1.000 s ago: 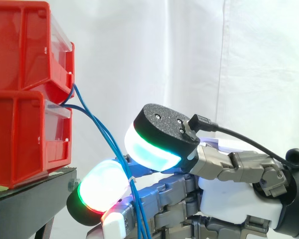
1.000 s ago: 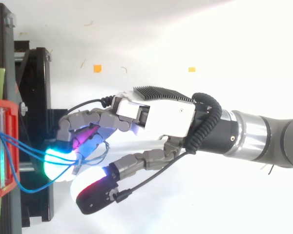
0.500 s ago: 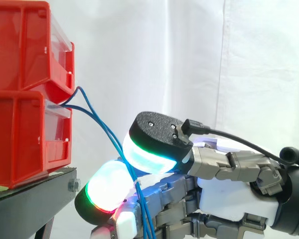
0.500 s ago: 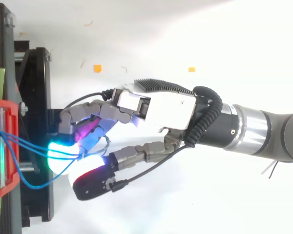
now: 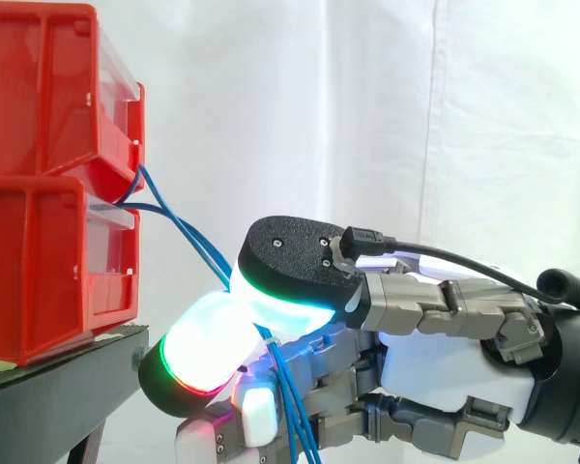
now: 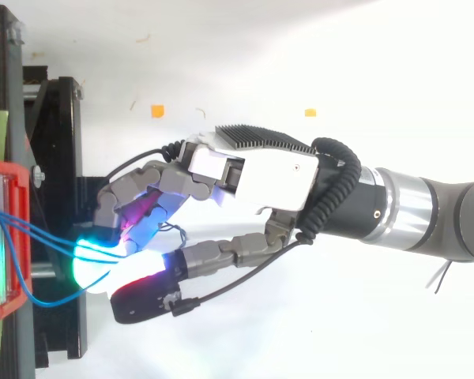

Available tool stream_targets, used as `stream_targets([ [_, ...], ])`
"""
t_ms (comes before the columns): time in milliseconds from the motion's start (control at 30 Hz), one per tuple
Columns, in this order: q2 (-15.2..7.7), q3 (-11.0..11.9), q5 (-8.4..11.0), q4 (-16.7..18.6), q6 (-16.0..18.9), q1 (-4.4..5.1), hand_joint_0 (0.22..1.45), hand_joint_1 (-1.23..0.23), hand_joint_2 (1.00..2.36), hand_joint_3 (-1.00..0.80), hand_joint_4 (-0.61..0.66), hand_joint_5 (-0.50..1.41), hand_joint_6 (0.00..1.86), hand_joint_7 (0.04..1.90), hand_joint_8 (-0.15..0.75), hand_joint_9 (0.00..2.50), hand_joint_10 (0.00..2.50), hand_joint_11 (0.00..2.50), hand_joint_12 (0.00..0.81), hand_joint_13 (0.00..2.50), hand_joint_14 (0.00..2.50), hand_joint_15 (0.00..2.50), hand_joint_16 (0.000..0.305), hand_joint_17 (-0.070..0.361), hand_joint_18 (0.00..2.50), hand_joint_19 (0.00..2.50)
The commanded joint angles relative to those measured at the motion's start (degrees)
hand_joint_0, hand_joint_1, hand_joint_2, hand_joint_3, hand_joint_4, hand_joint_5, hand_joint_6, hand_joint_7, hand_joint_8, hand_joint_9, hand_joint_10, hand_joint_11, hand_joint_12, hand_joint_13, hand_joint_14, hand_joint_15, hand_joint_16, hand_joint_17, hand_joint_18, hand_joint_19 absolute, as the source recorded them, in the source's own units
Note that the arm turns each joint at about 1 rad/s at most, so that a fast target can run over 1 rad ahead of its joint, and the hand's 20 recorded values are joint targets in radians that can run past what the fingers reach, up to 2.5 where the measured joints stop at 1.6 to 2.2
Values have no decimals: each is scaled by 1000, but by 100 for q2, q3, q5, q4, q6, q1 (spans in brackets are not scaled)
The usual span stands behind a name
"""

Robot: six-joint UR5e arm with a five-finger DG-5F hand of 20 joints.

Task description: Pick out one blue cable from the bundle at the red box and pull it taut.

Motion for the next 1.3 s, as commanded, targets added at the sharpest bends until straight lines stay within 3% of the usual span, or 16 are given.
stream_targets([
  [0, 1, 5, -3, -58, -2, -1, 625, -704, 1007, 22, 66, -149, 934, 807, 355, 1179, 18, 730, 411, 879, 11, 304, 58, 131, 825, 373],
  [167, 1, -4, -3, -111, 24, -19, 649, -756, 1003, 113, -74, -130, 944, 883, 357, 1233, 18, 777, 415, 935, 11, 333, 58, 130, 890, 376],
  [333, 1, 23, -109, -339, 279, -54, 673, -799, 1000, 150, -197, -110, 933, 1096, 347, 1292, 20, 817, 412, 977, 12, 356, 56, 127, 916, 390],
  [633, 1, 128, -267, -559, 508, -80, 678, -802, 1002, 139, -185, -110, 936, 1105, 348, 1315, 20, 842, 409, 982, 12, 371, 56, 126, 914, 405],
  [767, 54, 190, -443, -1139, 894, -115, 678, -796, 1002, 119, -166, -112, 937, 1095, 341, 1317, 21, 837, 408, 972, 12, 378, 55, 124, 907, 409],
  [833, 63, 242, -469, -1306, 965, -124, 677, -796, 1003, 116, -160, -113, 937, 1096, 341, 1316, 21, 847, 407, 971, 14, 378, 55, 124, 903, 418],
  [900, 89, 383, -487, -1737, 1105, -142, 675, -793, 1004, 108, -153, -114, 936, 1100, 344, 1320, 20, 849, 405, 970, 12, 373, 55, 124, 903, 416],
  [933, 89, 383, -487, -1737, 1105, -142, 674, -793, 1004, 110, -152, -114, 937, 1091, 343, 1321, 20, 847, 406, 968, 12, 381, 55, 124, 901, 419],
  [1000, 89, 532, -495, -2185, 1193, -168, 673, -792, 1003, 113, -148, -113, 936, 1085, 348, 1328, 20, 847, 407, 968, 13, 379, 55, 125, 901, 414],
  [1067, 89, 708, -495, -2879, 1308, -221, 672, -792, 1003, 112, -150, -112, 936, 1079, 349, 1328, 20, 849, 408, 968, 12, 374, 56, 126, 903, 417],
  [1133, 142, 787, -495, -3275, 1343, -230, 672, -794, 1002, 107, -140, -112, 935, 1077, 344, 1330, 19, 836, 409, 970, 12, 373, 56, 126, 906, 408],
  [1267, 238, 814, -504, -3723, 1325, -247, 671, -794, 1002, 96, -136, -111, 936, 1050, 348, 1326, 19, 841, 409, 967, 12, 376, 56, 126, 906, 414],
])
